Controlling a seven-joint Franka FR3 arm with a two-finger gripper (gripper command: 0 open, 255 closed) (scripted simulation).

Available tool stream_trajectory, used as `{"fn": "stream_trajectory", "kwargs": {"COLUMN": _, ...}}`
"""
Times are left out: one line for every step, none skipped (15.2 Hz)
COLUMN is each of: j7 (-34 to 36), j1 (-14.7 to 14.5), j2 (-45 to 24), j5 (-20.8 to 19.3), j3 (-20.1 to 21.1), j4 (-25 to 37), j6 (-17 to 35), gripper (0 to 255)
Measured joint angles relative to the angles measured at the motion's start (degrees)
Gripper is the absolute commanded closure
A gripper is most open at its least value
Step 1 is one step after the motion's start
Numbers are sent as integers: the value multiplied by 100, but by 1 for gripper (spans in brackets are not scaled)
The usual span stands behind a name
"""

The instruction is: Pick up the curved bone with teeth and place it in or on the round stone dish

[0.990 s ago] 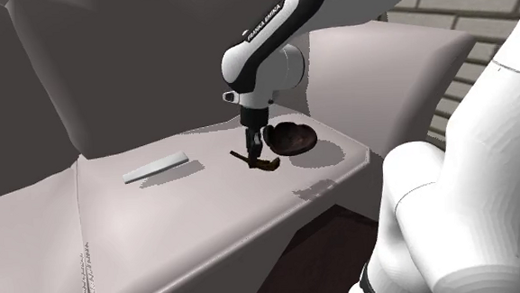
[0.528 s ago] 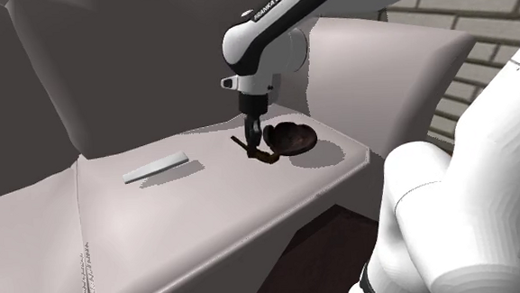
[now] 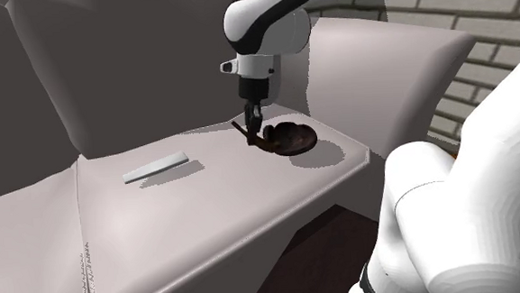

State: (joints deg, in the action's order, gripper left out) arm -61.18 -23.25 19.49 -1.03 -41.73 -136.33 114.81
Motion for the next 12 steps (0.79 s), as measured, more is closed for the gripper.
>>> {"fn": "stream_trajectory", "kwargs": {"j7": -108, "j1": 35, "j2": -27, "j5": -18, "j3": -83, "j4": 105, "j6": -90, "gripper": 255}}
{"fn": "stream_trajectory", "kwargs": {"j7": -238, "j1": 79, "j2": -53, "j5": -42, "j3": -182, "j4": 165, "j6": -139, "gripper": 255}}
{"fn": "stream_trajectory", "kwargs": {"j7": -404, "j1": 96, "j2": -153, "j5": -24, "j3": -312, "j4": 238, "j6": -140, "gripper": 255}}
{"fn": "stream_trajectory", "kwargs": {"j7": -592, "j1": 83, "j2": -314, "j5": 40, "j3": -459, "j4": 400, "j6": -184, "gripper": 255}}
{"fn": "stream_trajectory", "kwargs": {"j7": -716, "j1": 121, "j2": -338, "j5": 23, "j3": -544, "j4": 510, "j6": -283, "gripper": 255}}
{"fn": "stream_trajectory", "kwargs": {"j7": -925, "j1": 105, "j2": -523, "j5": 109, "j3": -711, "j4": 670, "j6": -310, "gripper": 255}}
{"fn": "stream_trajectory", "kwargs": {"j7": -1141, "j1": 129, "j2": -648, "j5": 151, "j3": -865, "j4": 736, "j6": -305, "gripper": 255}}
{"fn": "stream_trajectory", "kwargs": {"j7": -1292, "j1": 137, "j2": -753, "j5": 201, "j3": -969, "j4": 851, "j6": -360, "gripper": 255}}
{"fn": "stream_trajectory", "kwargs": {"j7": -1496, "j1": 153, "j2": -895, "j5": 271, "j3": -1112, "j4": 982, "j6": -415, "gripper": 255}}
{"fn": "stream_trajectory", "kwargs": {"j7": -1709, "j1": 165, "j2": -1061, "j5": 366, "j3": -1253, "j4": 1119, "j6": -465, "gripper": 255}}
{"fn": "stream_trajectory", "kwargs": {"j7": -1995, "j1": 174, "j2": -1327, "j5": 534, "j3": -1441, "j4": 1354, "j6": -561, "gripper": 255}}
{"fn": "stream_trajectory", "kwargs": {"j7": -2206, "j1": 202, "j2": -1499, "j5": 651, "j3": -1554, "j4": 1498, "j6": -631, "gripper": 255}}
